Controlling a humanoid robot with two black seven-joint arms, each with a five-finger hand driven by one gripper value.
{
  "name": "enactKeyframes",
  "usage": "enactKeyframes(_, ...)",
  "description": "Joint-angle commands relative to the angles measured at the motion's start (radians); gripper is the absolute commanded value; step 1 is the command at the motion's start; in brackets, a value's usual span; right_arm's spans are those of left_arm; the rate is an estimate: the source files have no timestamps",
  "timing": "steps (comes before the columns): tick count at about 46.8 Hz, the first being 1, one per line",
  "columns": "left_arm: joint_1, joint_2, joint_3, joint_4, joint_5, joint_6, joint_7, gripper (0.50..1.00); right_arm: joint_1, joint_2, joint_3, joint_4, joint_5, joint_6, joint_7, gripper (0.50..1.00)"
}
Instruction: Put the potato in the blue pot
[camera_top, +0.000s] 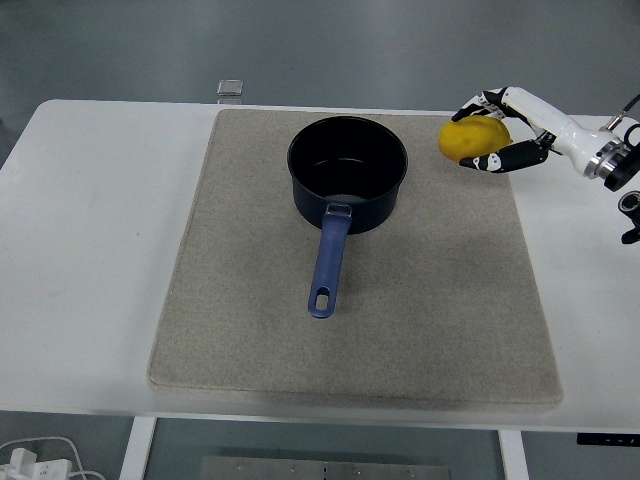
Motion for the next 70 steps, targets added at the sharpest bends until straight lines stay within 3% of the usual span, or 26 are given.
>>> enactKeyframes(1,0.0,0.0,-0.001,0.0,-0.002,0.001,0.0,0.999,0.021,0.032,-0.008,0.0,0.0,0.0,0.0,0.5)
enactKeyframes(18,0.0,0.0,-0.001,0.004,-0.002,0.001,0.0,0.999,0.127,0.206,-0.014,-0.029,-0.003,-0.005,0.0,0.5)
enactKeyframes(36,0.0,0.0,-0.003,0.001,-0.002,-0.001,0.0,0.999,0.115,0.366,-0.028,-0.147,-0.006,-0.008,0.0,0.5)
enactKeyframes(58,0.002,0.0,-0.001,0.0,-0.002,0.001,0.0,0.999,0.083,0.452,-0.035,-0.248,-0.006,-0.014,0.0,0.5)
enactKeyframes(70,0.002,0.0,-0.001,0.0,-0.002,0.001,0.0,0.999,0.055,0.452,-0.031,-0.256,-0.005,-0.014,0.0,0.5)
